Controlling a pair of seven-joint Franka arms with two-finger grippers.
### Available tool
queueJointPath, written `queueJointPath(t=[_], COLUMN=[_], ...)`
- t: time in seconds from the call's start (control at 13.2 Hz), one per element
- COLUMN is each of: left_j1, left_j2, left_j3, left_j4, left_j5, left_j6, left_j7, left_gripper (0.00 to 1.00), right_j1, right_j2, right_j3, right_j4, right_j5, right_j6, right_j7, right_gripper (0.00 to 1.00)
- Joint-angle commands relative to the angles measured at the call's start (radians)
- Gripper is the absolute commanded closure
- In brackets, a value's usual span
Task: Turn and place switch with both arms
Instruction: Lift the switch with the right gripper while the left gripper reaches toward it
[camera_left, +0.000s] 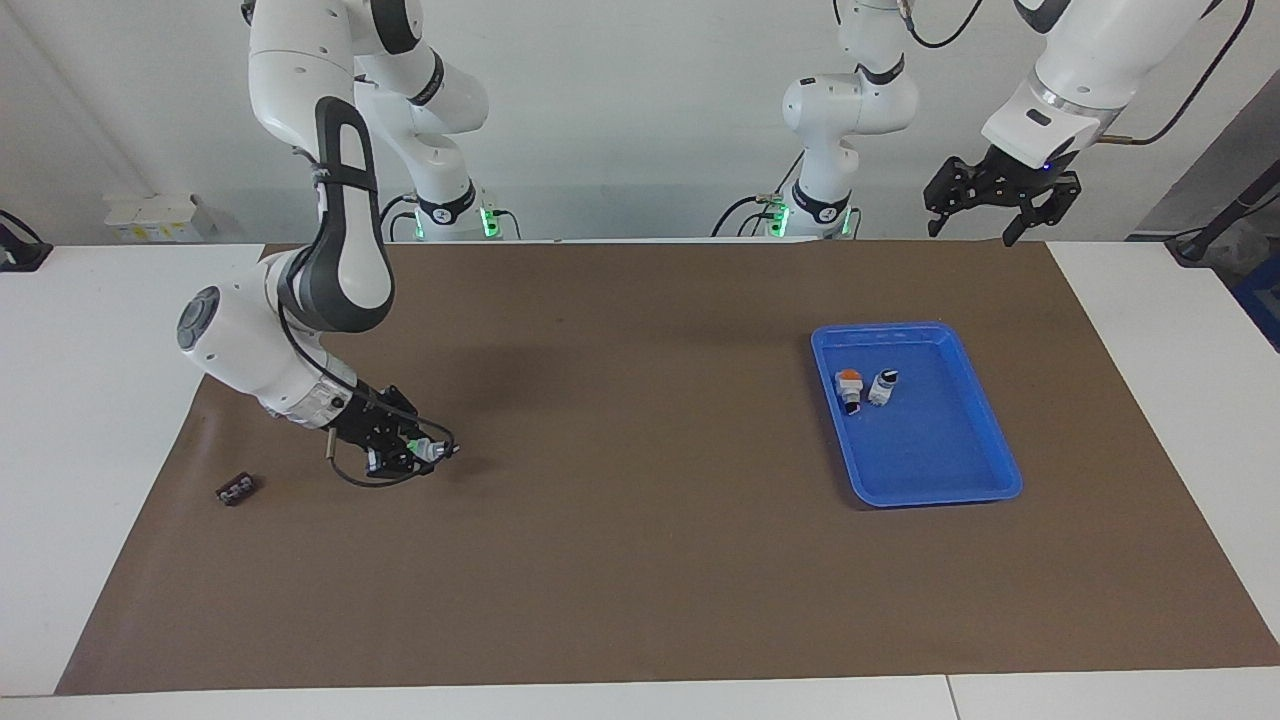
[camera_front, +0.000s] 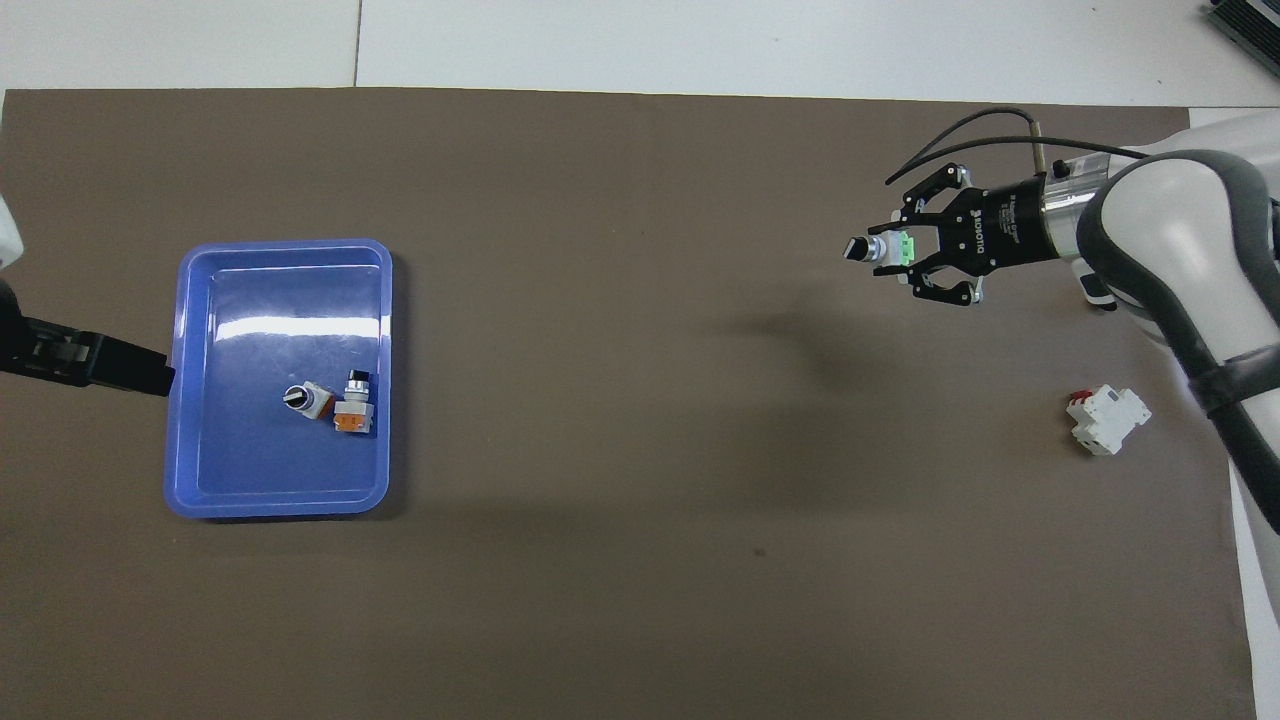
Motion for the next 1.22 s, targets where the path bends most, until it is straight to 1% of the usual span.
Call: queueJointPath(t=[0.0, 0.08, 0.15, 0.3, 0.61, 0.68, 0.76, 0.91, 0.99, 1.14], left_j1=[-0.018, -0.017, -0.017, -0.008, -0.006, -0.008, -0.015, -0.021, -0.032, -0.060], left_j2=[-0.035, -0.034, -0.035, -0.032, -0.031, -0.029, -0.031, -0.031, -0.026, -0.012], left_j3=[0.007, 0.007, 0.007, 0.010, 0.010, 0.010, 0.010, 0.009, 0.007, 0.009], left_j4=[-0.040, -0.039, -0.040, -0.037, -0.042, -0.045, -0.057, -0.092, -0.099, -0.103], left_j5=[-0.008, -0.021, -0.062, -0.172, -0.370, -0.408, -0.439, -0.548, -0.605, -0.701], left_j6=[0.018, 0.020, 0.021, 0.038, 0.084, 0.107, 0.144, 0.223, 0.275, 0.352], left_j7=[0.003, 0.009, 0.017, 0.017, 0.048, 0.058, 0.058, 0.060, 0.060, 0.060], left_gripper=[0.23, 0.24, 0.26, 0.27, 0.27, 0.33, 0.36, 0.39, 0.39, 0.42], right_j1=[-0.007, -0.008, -0.008, -0.005, 0.007, 0.009, 0.007, 0.010, 0.013, 0.013], right_j2=[-0.011, -0.016, -0.023, -0.025, -0.051, -0.054, -0.054, -0.056, -0.057, -0.065], right_j3=[0.075, 0.105, 0.130, 0.147, 0.176, 0.190, 0.210, 0.233, 0.248, 0.313], right_j4=[0.058, 0.075, 0.079, 0.080, 0.112, 0.114, 0.115, 0.140, 0.151, 0.151], right_j5=[0.039, 0.046, 0.083, 0.172, 0.211, 0.214, 0.223, 0.252, 0.254, 0.243], right_j6=[-0.018, -0.018, -0.010, 0.016, 0.019, 0.021, 0.022, 0.025, 0.066, 0.149], right_j7=[0.096, 0.130, 0.150, 0.157, 0.212, 0.216, 0.230, 0.261, 0.288, 0.351], right_gripper=[1.00, 1.00, 1.00, 1.00, 1.00, 1.00, 1.00, 1.00, 1.00, 1.00])
